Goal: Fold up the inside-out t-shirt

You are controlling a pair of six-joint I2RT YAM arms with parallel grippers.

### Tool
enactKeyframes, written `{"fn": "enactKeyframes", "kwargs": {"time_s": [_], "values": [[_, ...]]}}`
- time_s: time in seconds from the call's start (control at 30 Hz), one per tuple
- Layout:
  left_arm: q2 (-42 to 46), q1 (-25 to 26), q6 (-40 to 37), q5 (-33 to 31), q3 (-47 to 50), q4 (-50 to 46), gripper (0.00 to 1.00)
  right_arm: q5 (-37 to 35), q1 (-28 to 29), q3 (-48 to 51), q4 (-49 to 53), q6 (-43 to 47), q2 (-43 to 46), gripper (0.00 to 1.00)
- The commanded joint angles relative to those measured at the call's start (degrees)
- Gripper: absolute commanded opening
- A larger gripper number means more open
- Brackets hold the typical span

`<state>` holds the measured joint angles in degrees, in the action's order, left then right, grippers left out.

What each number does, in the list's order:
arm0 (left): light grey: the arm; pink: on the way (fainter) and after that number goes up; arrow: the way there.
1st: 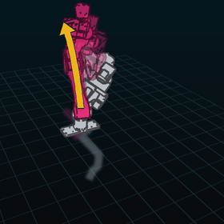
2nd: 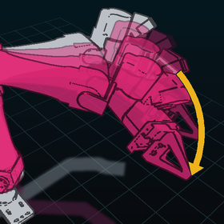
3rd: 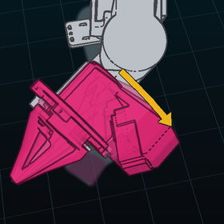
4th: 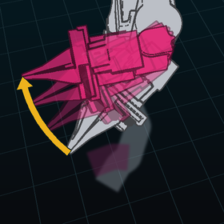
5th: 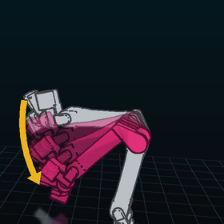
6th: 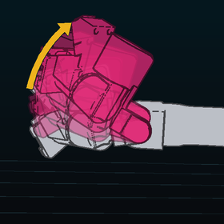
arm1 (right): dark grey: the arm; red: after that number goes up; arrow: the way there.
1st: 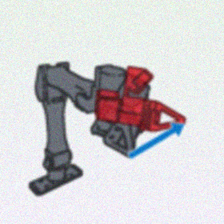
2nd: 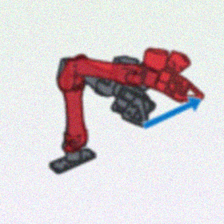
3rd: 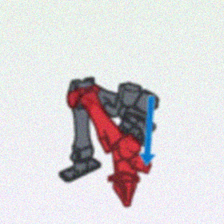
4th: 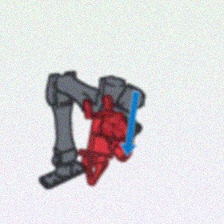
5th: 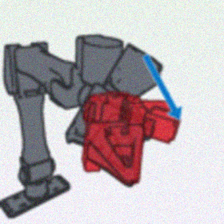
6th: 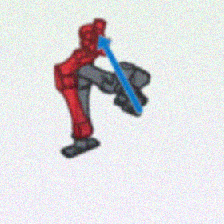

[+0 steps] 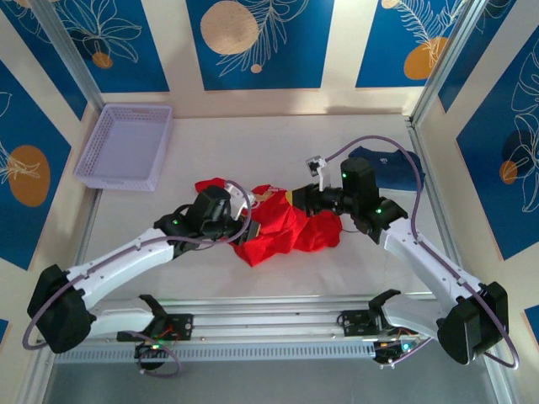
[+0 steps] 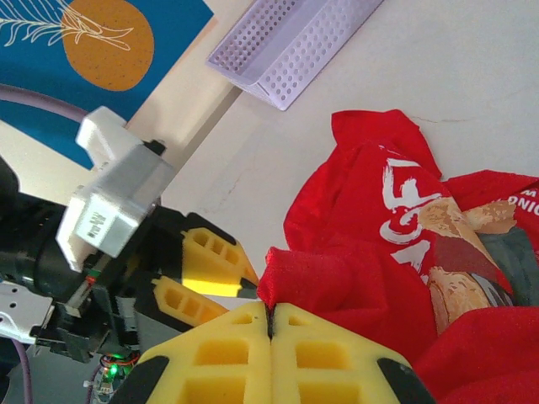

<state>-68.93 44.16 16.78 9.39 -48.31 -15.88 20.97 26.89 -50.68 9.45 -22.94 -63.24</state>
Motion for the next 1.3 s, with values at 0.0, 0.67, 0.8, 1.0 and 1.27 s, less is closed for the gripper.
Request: {"fn": "enactKeyframes", "kwargs": {"time_s": [0.0, 0.67, 0.8, 1.0, 1.27], "values": [[-2.12, 0.4, -2.61, 0.9, -3.35, -0.08, 0.31, 0.06, 0.35, -1.71, -0.58, -0.35, 0.0, 0.0], [-7.13, 0.35, -5.24, -0.85, -6.01, -1.67, 0.1, -0.69, 0.35, -1.44, 0.06, 0.24, 0.31, 0.0], [-2.44, 0.22, -5.74, 1.99, -4.53, -0.1, 0.0, -3.46, -0.05, -1.9, 1.72, 0.7, 1.13, 0.0], [9.8, -0.22, -7.26, 5.97, 1.39, 3.93, 0.0, -7.54, -3.27, -3.66, 5.89, -1.0, 2.42, 0.0], [12.55, -0.11, -10.25, 9.42, 6.11, 3.85, 0.0, -3.5, -7.35, -4.62, 8.21, -2.12, 1.4, 0.0]]}}
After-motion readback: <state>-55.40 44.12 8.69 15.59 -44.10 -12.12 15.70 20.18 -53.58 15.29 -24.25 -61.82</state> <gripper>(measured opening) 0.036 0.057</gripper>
